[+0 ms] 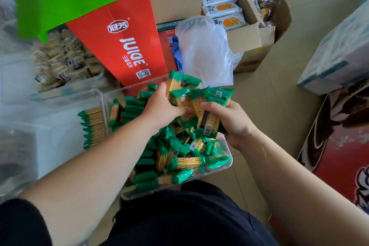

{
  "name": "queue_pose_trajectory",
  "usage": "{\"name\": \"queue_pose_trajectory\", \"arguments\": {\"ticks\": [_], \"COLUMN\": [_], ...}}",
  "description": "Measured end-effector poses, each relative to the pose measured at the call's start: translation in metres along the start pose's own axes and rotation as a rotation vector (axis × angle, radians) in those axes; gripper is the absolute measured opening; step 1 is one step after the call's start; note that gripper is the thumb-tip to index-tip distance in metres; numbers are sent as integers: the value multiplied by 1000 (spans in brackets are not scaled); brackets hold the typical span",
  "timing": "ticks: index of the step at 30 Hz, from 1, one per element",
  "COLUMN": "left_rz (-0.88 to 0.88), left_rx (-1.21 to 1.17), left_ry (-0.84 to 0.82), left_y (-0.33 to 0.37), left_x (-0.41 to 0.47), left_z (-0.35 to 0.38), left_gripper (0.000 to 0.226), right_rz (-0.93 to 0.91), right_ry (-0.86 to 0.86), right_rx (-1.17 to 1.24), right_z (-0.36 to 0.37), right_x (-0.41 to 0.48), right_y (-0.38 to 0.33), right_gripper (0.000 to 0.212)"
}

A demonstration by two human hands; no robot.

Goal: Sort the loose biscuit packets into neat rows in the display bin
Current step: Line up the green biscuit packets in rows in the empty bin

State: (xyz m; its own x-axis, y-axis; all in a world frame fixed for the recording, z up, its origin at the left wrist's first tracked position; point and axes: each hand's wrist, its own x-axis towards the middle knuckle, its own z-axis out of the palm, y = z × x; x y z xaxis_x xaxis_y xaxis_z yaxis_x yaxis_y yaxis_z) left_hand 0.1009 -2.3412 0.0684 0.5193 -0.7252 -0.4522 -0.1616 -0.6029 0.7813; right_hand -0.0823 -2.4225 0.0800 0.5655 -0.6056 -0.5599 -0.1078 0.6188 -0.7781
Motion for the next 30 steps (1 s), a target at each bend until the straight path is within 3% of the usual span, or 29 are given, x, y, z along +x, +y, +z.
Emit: {"name": "queue_pose_trajectory", "arguments": {"ticks": [4,6,13,17,19,23,30], "left_rz": [23,1,-50,-93,-138,-170,-135], "left_rx": [148,199,353,302,255,157,-269], "left_ry": [-127,-195,-323,-374,-399,-378,-244], "left_y": [9,21,48,48,38,21,1], "left_x": [9,15,27,22,19,9,-18], "left_z": [-10,-12,-16,-22,-26,-30,-57], "left_gripper": [67,57,62,61,74,130,92], "right_rz": [-53,-41,37,47,59,112,117], "right_ry": [167,200,72,30,1,-85,-257], "right_rx": [-127,-164,-128,-103,-68,94,180], "right_z": [-10,-18,-17,-10,-5,9,26], "right_x": [-2,-4,-13,-17,-20,-24,-29], "right_y": [1,0,-6,-6,-6,-3,-3], "right_gripper": [27,24,23,26,26,34,55]}}
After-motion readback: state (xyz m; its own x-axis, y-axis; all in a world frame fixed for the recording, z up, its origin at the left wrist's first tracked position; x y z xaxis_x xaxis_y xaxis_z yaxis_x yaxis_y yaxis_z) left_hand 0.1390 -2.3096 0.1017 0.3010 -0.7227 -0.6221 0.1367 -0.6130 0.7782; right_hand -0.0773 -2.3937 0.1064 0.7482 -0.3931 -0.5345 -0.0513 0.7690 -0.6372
